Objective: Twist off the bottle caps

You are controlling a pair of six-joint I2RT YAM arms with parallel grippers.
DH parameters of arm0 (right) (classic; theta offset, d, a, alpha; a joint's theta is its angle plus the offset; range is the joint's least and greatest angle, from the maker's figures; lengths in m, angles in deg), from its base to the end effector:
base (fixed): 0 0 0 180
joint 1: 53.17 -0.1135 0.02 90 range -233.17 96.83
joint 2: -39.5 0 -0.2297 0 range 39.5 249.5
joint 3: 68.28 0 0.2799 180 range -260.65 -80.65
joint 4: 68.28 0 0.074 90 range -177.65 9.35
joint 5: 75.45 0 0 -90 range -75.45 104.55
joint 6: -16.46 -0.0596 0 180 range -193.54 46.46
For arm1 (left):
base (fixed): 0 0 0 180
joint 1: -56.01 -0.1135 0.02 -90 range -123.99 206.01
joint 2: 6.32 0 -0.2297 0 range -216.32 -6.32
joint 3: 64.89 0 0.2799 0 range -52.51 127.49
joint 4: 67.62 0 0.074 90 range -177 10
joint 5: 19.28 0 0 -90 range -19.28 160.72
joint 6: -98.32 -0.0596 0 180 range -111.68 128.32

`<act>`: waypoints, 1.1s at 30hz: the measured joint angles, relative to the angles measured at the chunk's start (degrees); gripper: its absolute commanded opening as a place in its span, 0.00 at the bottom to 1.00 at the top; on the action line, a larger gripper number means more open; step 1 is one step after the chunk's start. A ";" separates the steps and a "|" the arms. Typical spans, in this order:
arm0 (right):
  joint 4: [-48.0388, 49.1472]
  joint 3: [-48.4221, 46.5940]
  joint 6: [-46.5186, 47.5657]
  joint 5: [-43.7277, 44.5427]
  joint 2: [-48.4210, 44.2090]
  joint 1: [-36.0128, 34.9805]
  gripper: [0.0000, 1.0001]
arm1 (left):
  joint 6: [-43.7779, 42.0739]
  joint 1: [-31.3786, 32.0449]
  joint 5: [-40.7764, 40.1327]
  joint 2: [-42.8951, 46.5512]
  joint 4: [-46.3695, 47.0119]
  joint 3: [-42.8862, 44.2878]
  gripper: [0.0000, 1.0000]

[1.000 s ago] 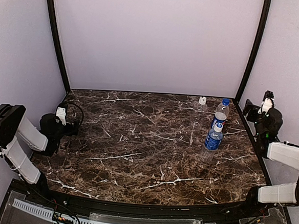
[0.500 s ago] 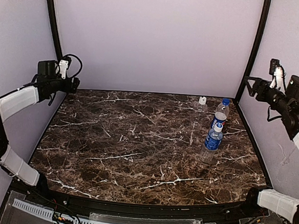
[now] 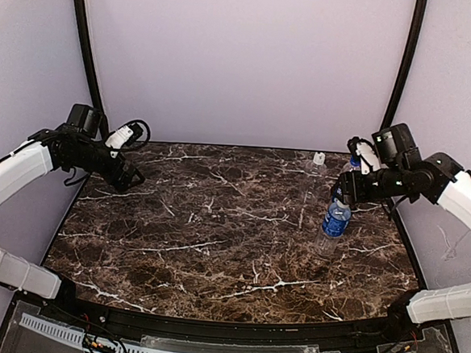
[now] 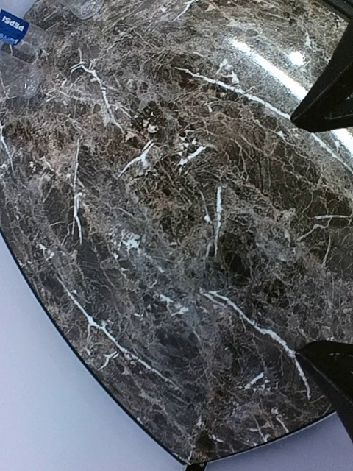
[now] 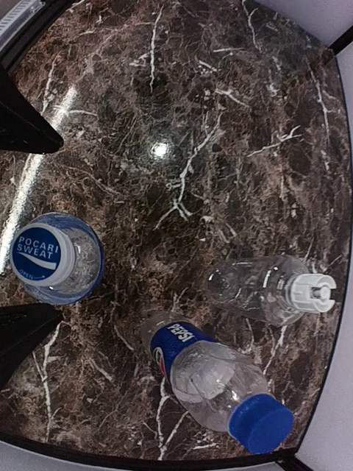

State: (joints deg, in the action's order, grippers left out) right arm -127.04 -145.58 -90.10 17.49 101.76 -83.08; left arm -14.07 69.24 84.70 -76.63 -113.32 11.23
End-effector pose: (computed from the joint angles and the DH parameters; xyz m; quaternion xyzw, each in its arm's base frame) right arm 0.2441 0.1369 0.2972 -0.0968 0.9142 0.1333 0.3703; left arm 0.3104 -0.0878 0.2736 0.3241 0.8403 -0.0763 0.4278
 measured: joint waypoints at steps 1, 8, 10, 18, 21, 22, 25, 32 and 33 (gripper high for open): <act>-1.01 -0.48 -0.35 1.25 1.51 -1.20 0.68 | 0.02 0.00 0.24 -0.37 -0.24 -0.39 1.00; -4.63 -2.08 -2.64 10.25 4.37 -5.29 0.59 | 0.37 0.00 2.43 -1.60 -0.24 -0.70 1.00; -4.74 -2.08 -2.84 11.37 4.81 -5.29 0.55 | 0.63 0.00 3.26 -1.60 -0.24 -0.70 1.00; -4.68 -2.08 -2.82 12.44 7.02 -5.29 0.51 | 0.79 0.00 4.98 -1.60 -0.24 -0.70 0.96; -4.63 -2.08 -2.82 11.93 7.08 -5.29 0.45 | 0.79 0.00 5.38 -1.60 -0.24 -0.70 0.96; -4.63 -2.08 -2.89 11.85 7.17 -5.31 0.45 | 0.79 0.00 5.49 -1.60 -0.24 -0.70 0.96; -4.63 -2.08 -2.86 11.85 7.54 -5.31 0.47 | 0.79 0.00 5.57 -1.62 -0.24 -0.68 0.96; -4.63 -2.08 -2.84 11.82 8.02 -5.31 0.44 | 0.76 0.00 5.84 -1.64 -0.26 -0.68 0.95; -4.63 -2.05 -2.84 11.82 8.07 -5.31 0.43 | 0.76 0.00 5.92 -1.64 -0.26 -0.66 0.95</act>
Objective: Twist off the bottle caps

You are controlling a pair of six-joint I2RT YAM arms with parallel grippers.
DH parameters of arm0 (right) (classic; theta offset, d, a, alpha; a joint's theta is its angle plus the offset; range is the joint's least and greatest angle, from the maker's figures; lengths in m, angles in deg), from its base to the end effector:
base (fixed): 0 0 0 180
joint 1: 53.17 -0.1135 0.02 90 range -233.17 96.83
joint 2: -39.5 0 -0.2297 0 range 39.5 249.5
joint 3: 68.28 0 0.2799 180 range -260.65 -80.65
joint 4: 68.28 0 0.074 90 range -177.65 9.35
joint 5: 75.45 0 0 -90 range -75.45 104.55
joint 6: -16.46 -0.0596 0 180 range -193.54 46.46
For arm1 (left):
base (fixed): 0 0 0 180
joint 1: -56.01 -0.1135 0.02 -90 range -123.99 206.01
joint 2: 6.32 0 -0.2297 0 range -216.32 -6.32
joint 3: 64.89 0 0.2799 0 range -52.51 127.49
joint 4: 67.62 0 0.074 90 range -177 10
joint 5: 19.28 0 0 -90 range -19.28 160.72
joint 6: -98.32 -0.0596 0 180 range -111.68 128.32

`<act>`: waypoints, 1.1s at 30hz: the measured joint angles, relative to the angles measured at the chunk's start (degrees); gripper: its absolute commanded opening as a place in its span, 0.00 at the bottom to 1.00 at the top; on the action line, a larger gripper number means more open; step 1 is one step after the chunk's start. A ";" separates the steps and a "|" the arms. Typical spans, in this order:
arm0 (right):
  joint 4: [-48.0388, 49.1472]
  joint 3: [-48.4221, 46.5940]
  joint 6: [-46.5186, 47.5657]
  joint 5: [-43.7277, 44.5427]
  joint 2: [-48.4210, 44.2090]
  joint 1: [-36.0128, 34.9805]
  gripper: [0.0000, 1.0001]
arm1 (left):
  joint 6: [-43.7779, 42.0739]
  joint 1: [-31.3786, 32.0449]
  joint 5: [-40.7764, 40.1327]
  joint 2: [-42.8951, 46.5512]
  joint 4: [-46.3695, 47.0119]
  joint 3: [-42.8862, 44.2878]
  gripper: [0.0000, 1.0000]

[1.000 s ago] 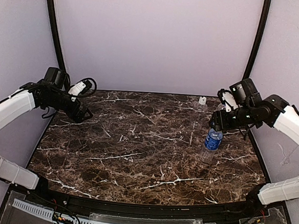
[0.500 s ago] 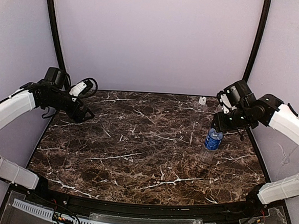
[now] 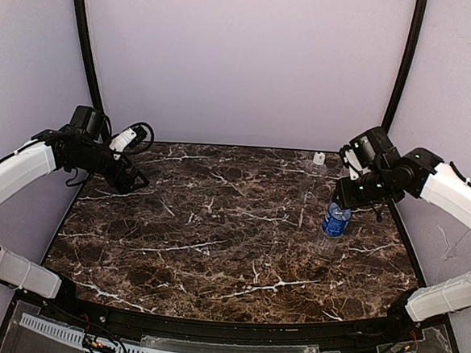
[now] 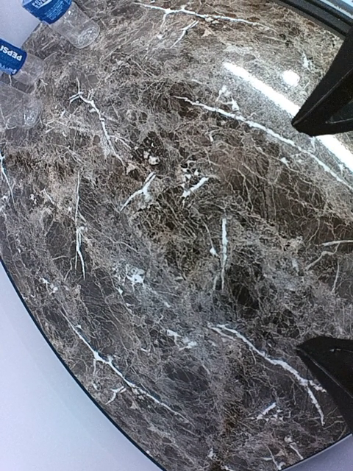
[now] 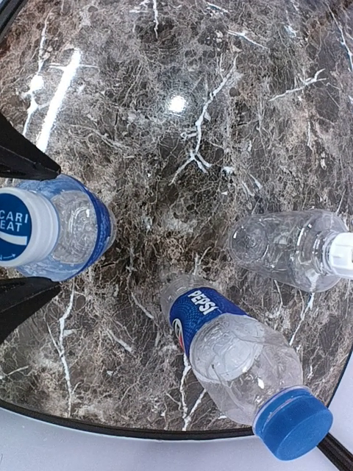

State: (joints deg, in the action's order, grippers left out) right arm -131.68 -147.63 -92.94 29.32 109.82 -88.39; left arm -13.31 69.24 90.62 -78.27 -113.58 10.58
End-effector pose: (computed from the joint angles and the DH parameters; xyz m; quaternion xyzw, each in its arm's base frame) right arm 0.2504 0.1582 0.2667 -0.0910 0.9406 0.0305 0.3257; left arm 0.3109 -0.0939 0.2613 0.3365 0.8391 -0.1286 0.4077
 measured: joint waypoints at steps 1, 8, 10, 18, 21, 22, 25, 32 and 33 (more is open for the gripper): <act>0.00 0.00 0.02 0.00 0.09 0.00 0.43 | 0.00 0.00 0.04 0.00 -0.02 0.09 0.95; -0.07 0.04 0.37 0.09 0.87 0.00 0.23 | -0.02 0.00 0.20 0.00 -0.02 0.33 0.95; -0.07 0.04 0.33 0.15 0.98 0.00 0.07 | -0.04 0.00 0.22 0.00 -0.02 0.33 0.95; 2.08 -3.41 3.76 -14.14 3.02 -0.17 0.00 | -0.55 0.00 0.24 0.02 -0.85 0.33 0.96; 7.80 -7.10 4.57 -25.79 4.70 -1.75 0.00 | -1.88 0.00 0.52 0.28 -2.75 0.57 0.96; 10.12 -8.55 4.55 -28.94 5.38 -2.60 0.00 | -2.82 0.00 0.68 0.46 -3.78 0.70 0.96; 17.57 -11.76 4.33 -35.85 7.28 -5.18 0.00 | -6.64 0.00 0.94 1.09 -8.07 1.49 0.97; 37.81 -13.03 2.12 -43.91 13.46 -11.93 0.00 | -17.00 1.29 -1.51 6.16 -18.18 3.58 0.99; 40.65 -13.03 1.33 -44.68 14.62 -12.52 0.00 | -18.23 2.45 -2.56 7.06 -19.08 5.25 0.99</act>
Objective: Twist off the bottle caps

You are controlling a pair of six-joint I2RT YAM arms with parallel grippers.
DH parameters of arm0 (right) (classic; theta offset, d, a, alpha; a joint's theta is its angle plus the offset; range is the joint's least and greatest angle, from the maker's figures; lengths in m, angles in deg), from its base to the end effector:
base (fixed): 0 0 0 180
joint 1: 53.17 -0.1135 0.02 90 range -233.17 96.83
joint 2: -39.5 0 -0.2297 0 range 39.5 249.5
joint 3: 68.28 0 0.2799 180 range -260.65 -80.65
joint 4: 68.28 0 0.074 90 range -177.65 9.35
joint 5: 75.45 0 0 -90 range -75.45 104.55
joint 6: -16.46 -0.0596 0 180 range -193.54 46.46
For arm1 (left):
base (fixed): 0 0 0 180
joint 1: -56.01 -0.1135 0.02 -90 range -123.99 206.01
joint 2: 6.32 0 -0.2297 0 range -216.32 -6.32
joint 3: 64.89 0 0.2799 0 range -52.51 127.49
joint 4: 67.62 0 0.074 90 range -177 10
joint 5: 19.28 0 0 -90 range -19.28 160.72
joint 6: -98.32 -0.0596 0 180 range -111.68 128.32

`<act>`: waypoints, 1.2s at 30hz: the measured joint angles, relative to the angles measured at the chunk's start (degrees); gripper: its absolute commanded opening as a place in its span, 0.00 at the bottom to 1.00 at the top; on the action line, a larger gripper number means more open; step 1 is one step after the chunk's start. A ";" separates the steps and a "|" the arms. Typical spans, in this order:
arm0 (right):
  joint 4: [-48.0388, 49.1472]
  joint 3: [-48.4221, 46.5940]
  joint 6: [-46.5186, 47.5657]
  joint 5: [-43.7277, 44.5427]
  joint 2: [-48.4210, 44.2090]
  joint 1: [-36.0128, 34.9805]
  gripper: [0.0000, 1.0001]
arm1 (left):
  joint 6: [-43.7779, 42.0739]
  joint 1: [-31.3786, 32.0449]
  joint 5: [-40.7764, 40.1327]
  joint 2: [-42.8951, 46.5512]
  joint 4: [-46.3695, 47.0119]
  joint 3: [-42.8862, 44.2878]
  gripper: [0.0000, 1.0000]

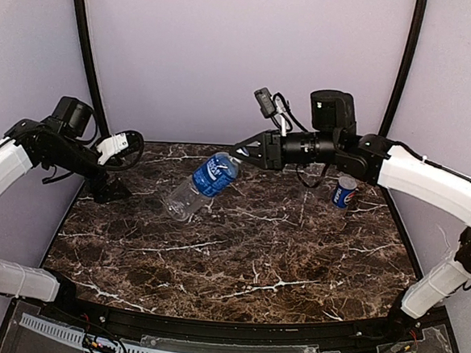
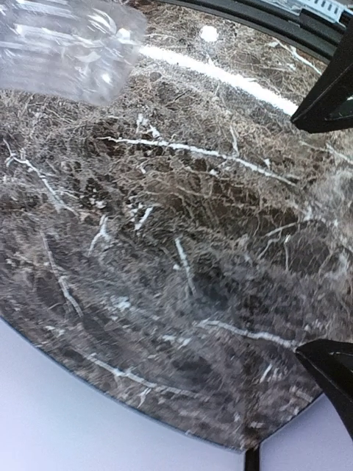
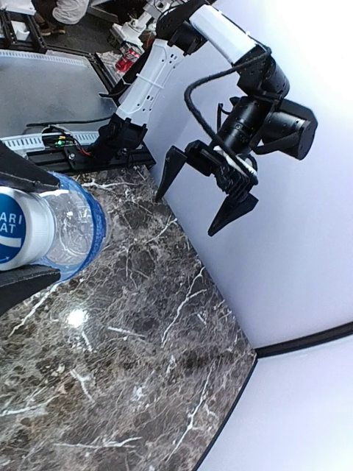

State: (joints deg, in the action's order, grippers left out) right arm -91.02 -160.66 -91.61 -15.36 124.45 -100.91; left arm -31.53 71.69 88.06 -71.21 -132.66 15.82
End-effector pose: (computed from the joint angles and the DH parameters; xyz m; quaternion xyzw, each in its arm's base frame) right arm 0.2460 0.3149 0.3453 -0.3480 0.7024 0.4906 0.3806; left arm 0.2622 -0.0921 0.2987 0.4781 0.7955 -0.0661 0.3664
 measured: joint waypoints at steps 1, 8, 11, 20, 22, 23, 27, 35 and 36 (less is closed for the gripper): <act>2.93 0.00 -0.79 -0.72 1.36 -0.63 0.00 | -0.79 1.38 -0.90 0.66 -0.37 1.38 0.99; 12.90 -2.71 -3.23 -0.50 7.23 -3.76 0.00 | -2.84 16.63 -5.16 -0.02 -2.05 11.96 0.99; 15.54 -2.91 -3.89 -0.50 7.43 -4.17 0.00 | -1.40 20.85 -4.57 -3.87 -2.51 13.86 0.99; 19.52 -2.91 -5.16 0.13 7.43 -4.31 0.00 | 5.75 21.35 -2.49 -11.78 -1.40 17.40 0.64; 20.28 -2.91 -5.18 1.03 7.41 -4.22 0.00 | 6.71 21.35 -1.66 -12.52 -1.44 18.53 0.50; 20.68 -2.91 -5.33 1.49 7.41 -4.15 0.00 | 6.91 21.35 -1.64 -12.85 -1.53 19.08 0.42; 21.55 -2.93 -5.33 2.29 7.39 -4.13 0.28 | 7.13 21.44 -1.42 -13.49 -1.75 20.17 0.28; 13.22 -5.29 -9.16 4.74 7.04 -3.21 0.70 | 4.63 22.43 -11.89 -12.15 4.17 18.21 0.28; 12.13 -5.29 -10.05 5.16 6.84 -2.99 0.71 | 2.84 22.86 -15.43 -11.54 6.32 16.81 0.28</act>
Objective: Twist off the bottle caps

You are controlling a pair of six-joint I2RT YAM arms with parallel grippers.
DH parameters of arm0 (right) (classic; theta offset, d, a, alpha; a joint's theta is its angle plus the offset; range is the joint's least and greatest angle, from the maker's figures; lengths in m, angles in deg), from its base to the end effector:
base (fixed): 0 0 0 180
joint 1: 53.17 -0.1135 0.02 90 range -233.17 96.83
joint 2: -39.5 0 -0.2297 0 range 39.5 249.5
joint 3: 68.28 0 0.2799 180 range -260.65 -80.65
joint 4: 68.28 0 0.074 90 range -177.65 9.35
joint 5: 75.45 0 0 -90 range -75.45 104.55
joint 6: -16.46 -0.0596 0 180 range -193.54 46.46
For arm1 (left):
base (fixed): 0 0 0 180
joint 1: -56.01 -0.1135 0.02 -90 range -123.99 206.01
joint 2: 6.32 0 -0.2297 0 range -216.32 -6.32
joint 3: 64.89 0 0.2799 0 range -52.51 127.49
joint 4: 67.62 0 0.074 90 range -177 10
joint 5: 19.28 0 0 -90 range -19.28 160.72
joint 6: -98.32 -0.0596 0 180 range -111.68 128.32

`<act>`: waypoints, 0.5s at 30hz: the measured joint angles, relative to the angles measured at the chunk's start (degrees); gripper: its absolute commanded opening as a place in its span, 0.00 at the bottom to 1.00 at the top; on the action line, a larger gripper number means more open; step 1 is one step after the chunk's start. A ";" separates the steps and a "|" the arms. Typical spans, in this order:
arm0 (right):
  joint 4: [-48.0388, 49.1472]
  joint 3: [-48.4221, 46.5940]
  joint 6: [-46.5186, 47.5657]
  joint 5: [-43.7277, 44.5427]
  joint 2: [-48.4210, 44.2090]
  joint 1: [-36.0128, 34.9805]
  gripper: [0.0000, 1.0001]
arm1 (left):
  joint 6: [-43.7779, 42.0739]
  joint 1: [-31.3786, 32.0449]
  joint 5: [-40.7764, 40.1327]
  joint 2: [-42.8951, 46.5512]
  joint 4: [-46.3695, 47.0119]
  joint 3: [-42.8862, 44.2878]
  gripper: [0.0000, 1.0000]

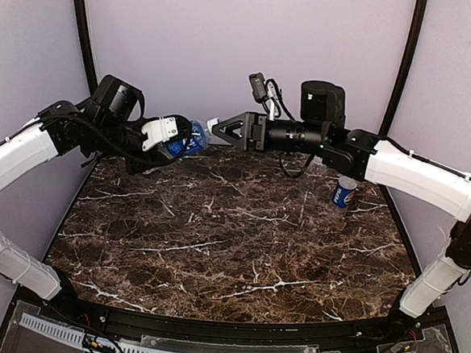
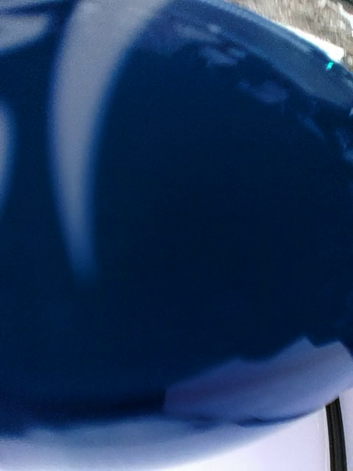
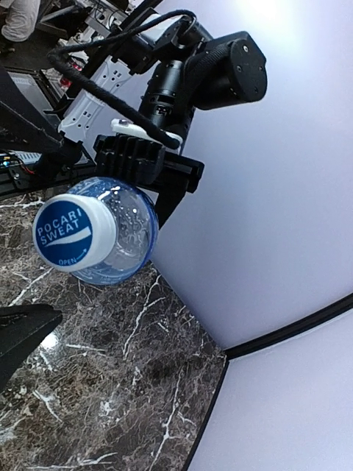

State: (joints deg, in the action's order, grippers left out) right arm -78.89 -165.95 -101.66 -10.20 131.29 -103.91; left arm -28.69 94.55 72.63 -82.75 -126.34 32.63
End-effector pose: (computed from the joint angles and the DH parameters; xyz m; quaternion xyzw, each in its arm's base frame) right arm 0.2549 0.3513 0.3612 -0.2833 0.6762 0.5420 0.4109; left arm 0.2593 -0.2091 0.3560 0.5554 0.7047 -0.0208 0.4410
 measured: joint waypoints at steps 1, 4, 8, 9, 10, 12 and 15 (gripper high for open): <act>-1.36 0.00 -0.96 0.42 -0.28 0.26 0.71 | -2.34 0.83 -4.59 0.90 2.80 -2.05 0.27; -3.61 0.00 -3.26 0.79 -1.09 0.68 0.72 | -12.31 4.33 -16.57 3.58 13.49 -10.60 0.25; -4.72 -0.09 -5.25 1.03 -1.38 0.94 0.72 | -25.35 8.55 -26.95 5.51 27.93 -21.79 0.24; -5.09 -0.09 -5.64 1.01 -1.38 1.03 0.72 | -27.91 9.27 -28.81 5.44 30.34 -23.34 0.24; -5.40 -0.09 -6.10 1.01 -1.38 1.14 0.73 | -29.57 9.60 -30.23 5.29 32.06 -24.11 0.24; -5.75 -0.07 -6.95 1.05 -1.38 1.33 0.73 | -32.37 9.73 -32.74 5.22 35.30 -24.52 0.24; -5.70 0.42 -7.72 1.03 -1.38 1.73 0.73 | -34.62 9.73 -34.86 5.33 39.47 -24.52 0.24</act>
State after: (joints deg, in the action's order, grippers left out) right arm -84.60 -165.53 -109.37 -9.17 129.91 -102.18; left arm -63.31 104.28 37.77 -77.41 -86.87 8.11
